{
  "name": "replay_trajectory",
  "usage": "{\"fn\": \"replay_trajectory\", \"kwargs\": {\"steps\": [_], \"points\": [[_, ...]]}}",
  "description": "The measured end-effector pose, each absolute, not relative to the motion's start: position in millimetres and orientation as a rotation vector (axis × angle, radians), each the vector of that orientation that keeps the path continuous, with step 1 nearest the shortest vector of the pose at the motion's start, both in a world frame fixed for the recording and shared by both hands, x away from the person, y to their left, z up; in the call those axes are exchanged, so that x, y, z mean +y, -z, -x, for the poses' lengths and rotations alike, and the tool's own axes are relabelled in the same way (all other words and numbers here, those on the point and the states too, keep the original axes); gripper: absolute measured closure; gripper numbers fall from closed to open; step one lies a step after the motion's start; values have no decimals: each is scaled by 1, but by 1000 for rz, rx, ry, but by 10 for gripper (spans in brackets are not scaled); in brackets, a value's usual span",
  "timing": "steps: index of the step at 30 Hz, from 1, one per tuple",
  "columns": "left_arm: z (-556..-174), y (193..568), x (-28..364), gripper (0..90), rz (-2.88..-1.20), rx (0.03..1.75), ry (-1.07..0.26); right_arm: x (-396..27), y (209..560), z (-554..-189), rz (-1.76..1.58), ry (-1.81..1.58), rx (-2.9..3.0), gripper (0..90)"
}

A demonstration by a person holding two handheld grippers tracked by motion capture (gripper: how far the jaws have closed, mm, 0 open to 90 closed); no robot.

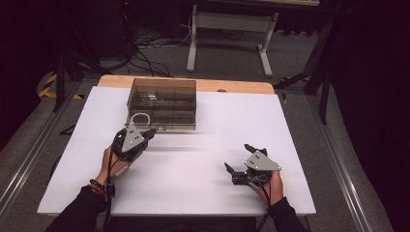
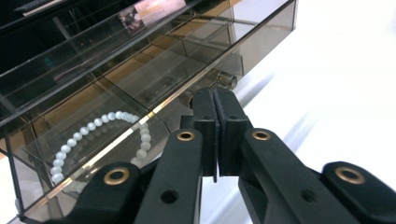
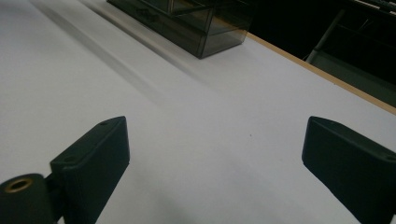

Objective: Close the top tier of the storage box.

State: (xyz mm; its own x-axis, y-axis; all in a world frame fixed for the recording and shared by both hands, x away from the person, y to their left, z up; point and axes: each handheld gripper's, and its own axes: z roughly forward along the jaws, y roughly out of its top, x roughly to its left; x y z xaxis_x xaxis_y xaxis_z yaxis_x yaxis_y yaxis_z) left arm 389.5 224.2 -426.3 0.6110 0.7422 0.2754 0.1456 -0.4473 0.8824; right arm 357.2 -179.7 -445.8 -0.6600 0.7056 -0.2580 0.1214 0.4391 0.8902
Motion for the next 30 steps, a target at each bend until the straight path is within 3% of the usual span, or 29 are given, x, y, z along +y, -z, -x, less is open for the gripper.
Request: {"fn": "replay_trajectory", "kwargs": {"steps": [30], "points": [[-398,435,222,896,-1962,724,-833,-180,445,-357,-686,-1197,2061,82]]}}
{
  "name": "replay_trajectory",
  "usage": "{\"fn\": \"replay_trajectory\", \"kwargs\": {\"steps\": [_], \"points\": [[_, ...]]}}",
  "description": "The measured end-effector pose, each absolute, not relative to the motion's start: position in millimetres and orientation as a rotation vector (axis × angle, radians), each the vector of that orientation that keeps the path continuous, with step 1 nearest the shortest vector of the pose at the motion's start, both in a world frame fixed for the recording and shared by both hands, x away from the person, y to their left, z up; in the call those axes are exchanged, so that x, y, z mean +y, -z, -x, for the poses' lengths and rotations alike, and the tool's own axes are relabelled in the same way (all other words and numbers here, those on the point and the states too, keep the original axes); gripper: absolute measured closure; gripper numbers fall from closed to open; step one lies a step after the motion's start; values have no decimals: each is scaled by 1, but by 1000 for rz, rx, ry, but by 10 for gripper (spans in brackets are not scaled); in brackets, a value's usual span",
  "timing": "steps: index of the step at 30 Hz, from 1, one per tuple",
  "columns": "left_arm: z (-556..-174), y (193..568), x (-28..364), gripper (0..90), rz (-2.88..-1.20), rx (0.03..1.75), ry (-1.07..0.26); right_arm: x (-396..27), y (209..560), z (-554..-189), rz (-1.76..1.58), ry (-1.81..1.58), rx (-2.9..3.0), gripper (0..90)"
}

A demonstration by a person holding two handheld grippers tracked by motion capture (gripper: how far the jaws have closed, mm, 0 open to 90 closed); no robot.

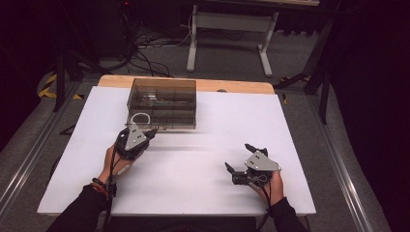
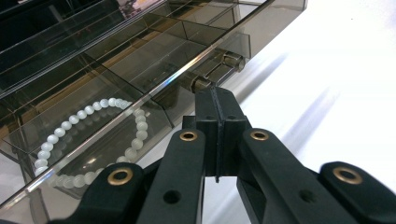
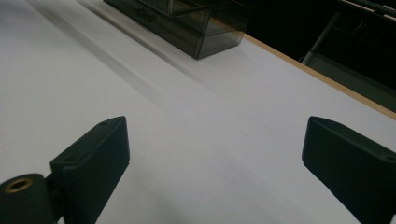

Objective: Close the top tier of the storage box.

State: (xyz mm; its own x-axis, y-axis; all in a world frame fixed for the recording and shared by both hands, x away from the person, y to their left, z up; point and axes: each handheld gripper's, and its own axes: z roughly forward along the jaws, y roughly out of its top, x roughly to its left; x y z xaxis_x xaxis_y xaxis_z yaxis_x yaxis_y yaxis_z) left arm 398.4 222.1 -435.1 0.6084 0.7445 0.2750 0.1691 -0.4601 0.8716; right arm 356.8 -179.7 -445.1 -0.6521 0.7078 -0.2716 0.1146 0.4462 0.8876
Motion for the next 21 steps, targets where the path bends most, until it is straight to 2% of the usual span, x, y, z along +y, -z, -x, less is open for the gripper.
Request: {"fn": "replay_trajectory", "kwargs": {"steps": [21], "points": [[-406,440,224,896,-1974,766,-854,-181,444,-357,-681,-1210,2045,71]]}}
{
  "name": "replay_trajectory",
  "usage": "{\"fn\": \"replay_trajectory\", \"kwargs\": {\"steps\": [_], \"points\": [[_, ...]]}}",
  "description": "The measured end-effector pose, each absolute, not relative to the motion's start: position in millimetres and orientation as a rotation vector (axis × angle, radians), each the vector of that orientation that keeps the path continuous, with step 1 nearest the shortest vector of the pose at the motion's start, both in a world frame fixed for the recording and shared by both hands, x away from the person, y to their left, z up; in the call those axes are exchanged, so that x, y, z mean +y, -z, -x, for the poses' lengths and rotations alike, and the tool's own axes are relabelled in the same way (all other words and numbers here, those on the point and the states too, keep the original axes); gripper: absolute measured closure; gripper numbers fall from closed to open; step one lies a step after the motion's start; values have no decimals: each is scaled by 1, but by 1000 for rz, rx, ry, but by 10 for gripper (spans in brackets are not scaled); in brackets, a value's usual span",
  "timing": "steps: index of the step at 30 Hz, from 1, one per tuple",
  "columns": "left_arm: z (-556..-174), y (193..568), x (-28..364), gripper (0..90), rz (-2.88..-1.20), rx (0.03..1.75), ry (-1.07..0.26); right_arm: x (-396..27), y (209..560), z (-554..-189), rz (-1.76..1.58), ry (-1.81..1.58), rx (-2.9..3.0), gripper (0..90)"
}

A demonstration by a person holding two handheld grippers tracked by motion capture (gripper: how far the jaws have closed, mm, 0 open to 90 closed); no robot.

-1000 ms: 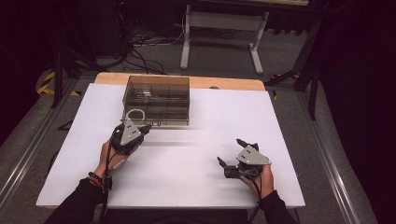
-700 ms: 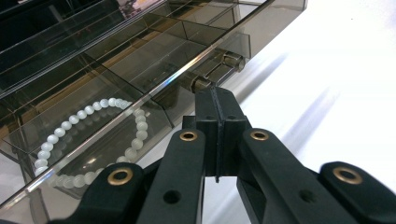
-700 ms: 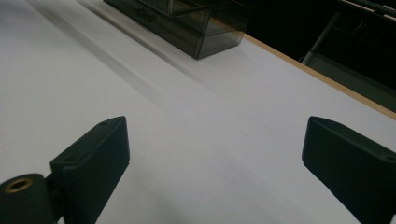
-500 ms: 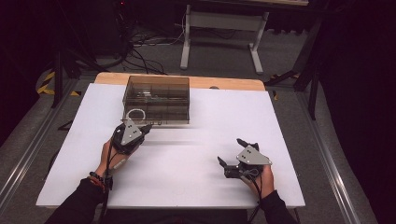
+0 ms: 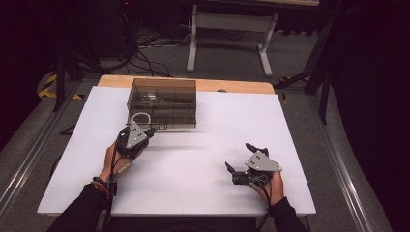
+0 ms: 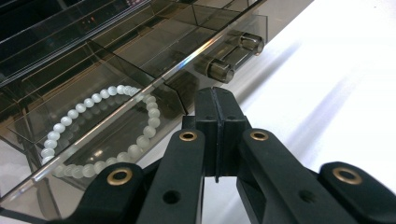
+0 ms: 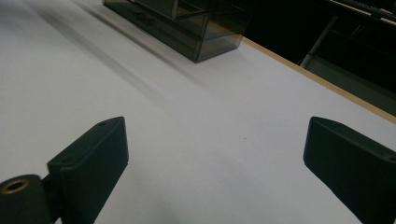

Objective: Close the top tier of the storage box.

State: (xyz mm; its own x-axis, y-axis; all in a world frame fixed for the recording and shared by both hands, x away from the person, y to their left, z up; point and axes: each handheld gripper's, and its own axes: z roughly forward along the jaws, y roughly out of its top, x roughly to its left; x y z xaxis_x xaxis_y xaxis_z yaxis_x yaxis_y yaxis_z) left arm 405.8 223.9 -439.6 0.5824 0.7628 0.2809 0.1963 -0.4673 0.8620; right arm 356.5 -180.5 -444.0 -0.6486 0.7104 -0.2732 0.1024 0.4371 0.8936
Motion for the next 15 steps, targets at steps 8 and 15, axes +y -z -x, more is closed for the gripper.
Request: {"fn": "replay_trajectory", "kwargs": {"steps": [8,15], "points": [[-408,440,223,896,-1979,763,-867,-181,443,-356,-682,-1223,2036,63],[-410,441,218,895,-1984,757,-878,-180,443,-356,-683,-1218,2037,63]]}}
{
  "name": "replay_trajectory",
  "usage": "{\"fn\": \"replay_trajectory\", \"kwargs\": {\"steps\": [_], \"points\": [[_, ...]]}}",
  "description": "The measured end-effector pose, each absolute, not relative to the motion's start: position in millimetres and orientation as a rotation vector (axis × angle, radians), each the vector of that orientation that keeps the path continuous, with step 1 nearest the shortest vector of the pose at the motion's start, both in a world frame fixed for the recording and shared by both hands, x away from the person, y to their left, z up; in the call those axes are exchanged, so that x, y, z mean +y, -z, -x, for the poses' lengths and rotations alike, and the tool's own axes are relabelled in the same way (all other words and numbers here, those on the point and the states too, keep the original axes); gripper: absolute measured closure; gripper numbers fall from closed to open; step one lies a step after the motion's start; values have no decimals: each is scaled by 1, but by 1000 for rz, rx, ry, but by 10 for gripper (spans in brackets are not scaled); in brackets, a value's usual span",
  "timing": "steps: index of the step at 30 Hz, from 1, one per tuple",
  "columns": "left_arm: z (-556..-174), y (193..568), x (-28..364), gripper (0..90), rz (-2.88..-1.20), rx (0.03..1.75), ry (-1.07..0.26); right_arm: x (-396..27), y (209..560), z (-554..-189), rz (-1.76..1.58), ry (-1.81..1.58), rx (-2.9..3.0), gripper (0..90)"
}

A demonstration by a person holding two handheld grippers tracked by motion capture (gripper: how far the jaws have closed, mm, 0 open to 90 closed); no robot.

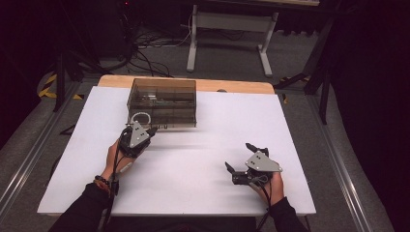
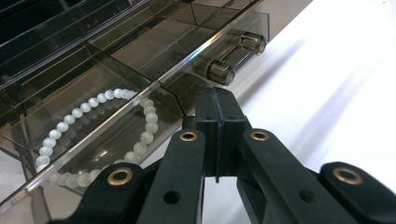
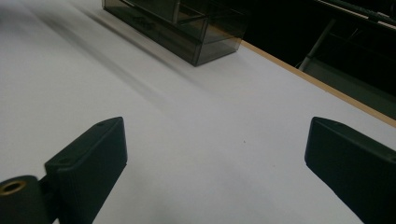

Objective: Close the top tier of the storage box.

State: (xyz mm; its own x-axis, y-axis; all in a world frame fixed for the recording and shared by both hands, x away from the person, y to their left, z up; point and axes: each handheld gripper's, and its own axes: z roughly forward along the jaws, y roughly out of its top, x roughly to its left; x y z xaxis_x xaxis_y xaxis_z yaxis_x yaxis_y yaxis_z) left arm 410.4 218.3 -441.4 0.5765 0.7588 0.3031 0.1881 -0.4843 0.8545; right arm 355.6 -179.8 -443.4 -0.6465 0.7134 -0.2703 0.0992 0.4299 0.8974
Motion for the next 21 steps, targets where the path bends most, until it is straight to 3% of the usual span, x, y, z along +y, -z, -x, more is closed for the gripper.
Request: {"fn": "replay_trajectory", "kwargs": {"steps": [21], "points": [[-424,441,222,896,-1943,831,-901,-178,444,-355,-663,-1210,2038,63]]}}
